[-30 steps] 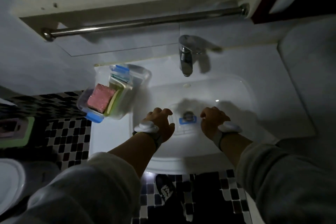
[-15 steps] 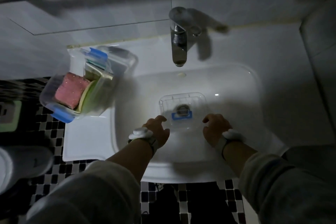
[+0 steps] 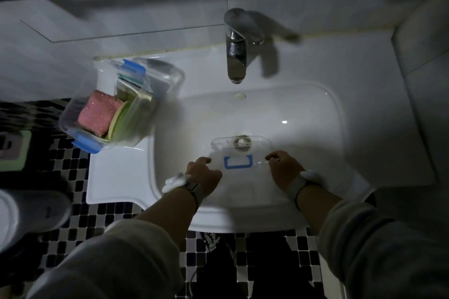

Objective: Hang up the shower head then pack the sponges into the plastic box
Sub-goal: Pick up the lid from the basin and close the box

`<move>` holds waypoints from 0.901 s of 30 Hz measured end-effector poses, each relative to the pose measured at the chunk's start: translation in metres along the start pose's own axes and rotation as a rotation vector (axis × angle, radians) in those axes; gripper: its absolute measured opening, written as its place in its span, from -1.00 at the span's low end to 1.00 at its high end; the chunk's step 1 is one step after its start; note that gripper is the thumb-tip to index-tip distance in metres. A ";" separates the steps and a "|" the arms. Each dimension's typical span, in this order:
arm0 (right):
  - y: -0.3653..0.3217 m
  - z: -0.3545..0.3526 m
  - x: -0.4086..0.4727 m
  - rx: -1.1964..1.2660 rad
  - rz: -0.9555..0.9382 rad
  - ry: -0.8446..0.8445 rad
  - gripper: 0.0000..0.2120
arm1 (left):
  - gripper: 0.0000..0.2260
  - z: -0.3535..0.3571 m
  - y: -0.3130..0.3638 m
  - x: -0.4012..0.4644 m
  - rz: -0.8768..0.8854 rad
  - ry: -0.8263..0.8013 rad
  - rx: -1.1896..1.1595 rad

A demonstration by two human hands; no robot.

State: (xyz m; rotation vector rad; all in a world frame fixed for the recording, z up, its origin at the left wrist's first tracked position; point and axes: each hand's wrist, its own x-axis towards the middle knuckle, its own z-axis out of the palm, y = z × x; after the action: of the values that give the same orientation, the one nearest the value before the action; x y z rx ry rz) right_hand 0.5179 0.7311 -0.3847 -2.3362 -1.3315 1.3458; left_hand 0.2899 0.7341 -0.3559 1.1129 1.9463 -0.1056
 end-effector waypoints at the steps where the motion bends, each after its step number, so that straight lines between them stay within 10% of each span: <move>1: -0.003 -0.002 -0.004 0.010 -0.010 0.000 -0.75 | -0.48 -0.005 -0.002 -0.005 0.024 0.001 0.001; 12: -0.056 -0.035 -0.035 0.582 0.200 -0.045 -0.77 | -0.77 -0.059 0.001 -0.047 0.214 0.188 -0.027; 27: -0.144 -0.045 -0.077 0.328 -0.348 0.040 -0.77 | -0.68 -0.124 -0.017 -0.086 0.271 0.422 -0.219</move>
State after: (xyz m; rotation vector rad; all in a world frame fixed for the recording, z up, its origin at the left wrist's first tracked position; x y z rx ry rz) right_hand 0.4458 0.7733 -0.2382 -1.8118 -1.3128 1.2846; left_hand 0.2175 0.7236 -0.2225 1.3124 2.0815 0.5147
